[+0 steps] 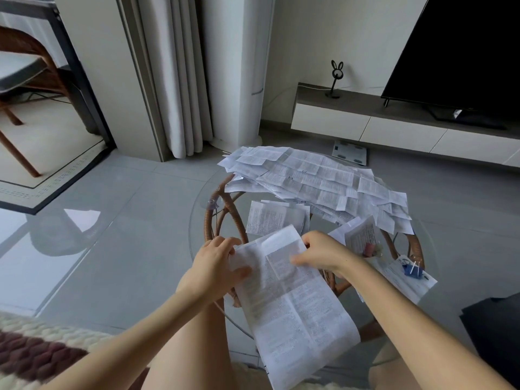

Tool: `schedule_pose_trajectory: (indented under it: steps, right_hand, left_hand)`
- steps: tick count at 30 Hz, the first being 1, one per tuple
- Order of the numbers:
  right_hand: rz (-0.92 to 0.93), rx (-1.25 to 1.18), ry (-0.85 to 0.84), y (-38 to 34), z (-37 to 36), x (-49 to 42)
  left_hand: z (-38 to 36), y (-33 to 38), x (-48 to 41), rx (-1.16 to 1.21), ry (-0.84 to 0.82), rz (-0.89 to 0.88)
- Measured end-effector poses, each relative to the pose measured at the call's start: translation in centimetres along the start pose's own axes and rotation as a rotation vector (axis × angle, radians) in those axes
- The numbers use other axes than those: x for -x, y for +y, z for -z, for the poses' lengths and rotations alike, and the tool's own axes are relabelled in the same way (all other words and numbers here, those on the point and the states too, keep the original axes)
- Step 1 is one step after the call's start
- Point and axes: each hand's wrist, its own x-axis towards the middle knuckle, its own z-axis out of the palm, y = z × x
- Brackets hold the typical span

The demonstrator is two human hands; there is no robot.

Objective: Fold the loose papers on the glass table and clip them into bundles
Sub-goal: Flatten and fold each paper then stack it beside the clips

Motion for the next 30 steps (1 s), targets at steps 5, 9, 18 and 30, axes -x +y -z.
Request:
schedule_pose_trajectory:
  steps: [5, 9, 18, 30]
  right_hand:
    - [-0.041, 0.0, 0.286, -0.2, -1.2, -1.4]
    - [-0.055, 0.202, 0.455, -0.5, -2.8, -1.9]
    - [-0.014, 0.363, 0.499, -1.4, -3.3, -2.3]
    - [-0.01, 0.339, 0.515, -0.7, -3.4, -3.4]
  left_hand:
    - [-0.2, -0.4, 0.2, 0.032, 0.024, 0.002]
    - [-0.2, -0.7, 0.2, 0.133, 0.053, 0.037]
    - [-1.0, -0.3, 2.2, -0.214, 0.323, -0.442]
    - [-4.3, 2.3, 3.2, -0.3, -0.039, -0.423]
